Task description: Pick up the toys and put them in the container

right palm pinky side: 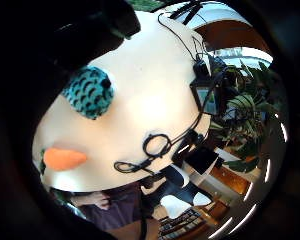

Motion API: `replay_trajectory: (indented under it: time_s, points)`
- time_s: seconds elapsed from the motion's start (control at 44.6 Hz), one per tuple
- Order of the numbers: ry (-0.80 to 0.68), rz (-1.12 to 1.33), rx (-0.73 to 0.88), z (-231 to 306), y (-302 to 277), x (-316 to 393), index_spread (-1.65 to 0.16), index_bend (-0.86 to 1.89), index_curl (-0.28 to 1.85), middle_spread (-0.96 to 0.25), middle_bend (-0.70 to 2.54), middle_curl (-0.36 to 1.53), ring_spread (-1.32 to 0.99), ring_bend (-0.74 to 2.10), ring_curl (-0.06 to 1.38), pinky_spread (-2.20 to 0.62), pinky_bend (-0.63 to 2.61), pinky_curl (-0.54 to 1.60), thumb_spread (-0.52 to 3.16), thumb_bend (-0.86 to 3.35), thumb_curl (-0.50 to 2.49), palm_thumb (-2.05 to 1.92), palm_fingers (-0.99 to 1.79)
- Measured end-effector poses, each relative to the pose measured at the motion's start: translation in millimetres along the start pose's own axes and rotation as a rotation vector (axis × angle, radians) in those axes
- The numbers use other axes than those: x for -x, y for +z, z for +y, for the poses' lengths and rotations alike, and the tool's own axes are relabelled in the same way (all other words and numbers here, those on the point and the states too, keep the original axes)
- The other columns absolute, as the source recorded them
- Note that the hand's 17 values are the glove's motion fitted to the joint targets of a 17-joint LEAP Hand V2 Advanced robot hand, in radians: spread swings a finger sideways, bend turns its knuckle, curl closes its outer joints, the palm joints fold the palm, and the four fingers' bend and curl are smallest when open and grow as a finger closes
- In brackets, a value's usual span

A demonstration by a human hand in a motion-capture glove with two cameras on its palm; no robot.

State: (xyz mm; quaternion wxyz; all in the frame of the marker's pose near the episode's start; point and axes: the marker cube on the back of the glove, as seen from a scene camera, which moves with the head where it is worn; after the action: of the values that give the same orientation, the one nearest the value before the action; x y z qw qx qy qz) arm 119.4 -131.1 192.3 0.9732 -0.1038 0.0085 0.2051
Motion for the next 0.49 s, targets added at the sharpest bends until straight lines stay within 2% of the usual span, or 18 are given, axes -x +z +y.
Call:
replay_trajectory:
  time_s: [0.157, 0.247, 0.314, 0.404, 0.426, 0.449, 0.471, 0.494]
  points:
    - [0.080, 0.085, 0.082, -22.5, 72.2, -10.5, -0.16, 0.05, 0.13, 0.09, 0.17, 0.26, 0.04, 0.54, 0.23, 0.03, 0.96, 0.38, 1.26, -0.03, 0.26, -0.03, -0.20]
    - [0.105, 0.112, -0.078, -33.5, 79.8, -15.8, -0.16, 0.04, 0.12, 0.05, 0.18, 0.27, 0.02, 0.53, 0.24, 0.04, 0.99, 0.39, 1.22, -0.05, 0.26, -0.05, -0.17]
    - [0.101, 0.095, -0.175, -38.9, 80.7, -17.3, -0.17, 0.02, 0.10, 0.00, 0.29, 0.31, -0.03, 0.65, 0.27, 0.02, 0.98, 0.38, 1.19, -0.05, 0.26, -0.05, 0.01]
    - [0.083, 0.070, -0.230, -44.0, 79.5, -18.7, -0.19, 0.09, 0.08, -0.10, 0.61, 0.40, -0.14, 0.93, 0.31, -0.08, 0.88, 0.32, 1.15, -0.03, 0.27, -0.01, 0.51]
    - [0.075, 0.064, -0.238, -45.0, 78.8, -18.8, -0.19, 0.11, 0.09, -0.11, 0.64, 0.42, -0.16, 0.96, 0.31, -0.10, 0.86, 0.31, 1.14, -0.03, 0.27, -0.01, 0.54]
    - [0.064, 0.056, -0.243, -45.8, 78.0, -18.8, -0.19, 0.06, 0.08, -0.12, 0.60, 0.41, -0.16, 0.95, 0.31, -0.10, 0.89, 0.32, 1.14, -0.04, 0.27, -0.03, 0.40]
    - [0.050, 0.046, -0.245, -46.6, 77.0, -18.8, -0.20, 0.18, 0.12, -0.14, 0.74, 0.47, -0.19, 1.05, 0.38, -0.13, 0.85, 0.33, 1.15, -0.01, 0.28, 0.02, 0.62]
    - [0.034, 0.034, -0.244, -47.2, 75.7, -18.7, -0.20, 0.19, 0.11, -0.15, 0.77, 0.48, -0.21, 1.05, 0.37, -0.15, 0.83, 0.32, 1.16, 0.00, 0.28, 0.03, 0.68]
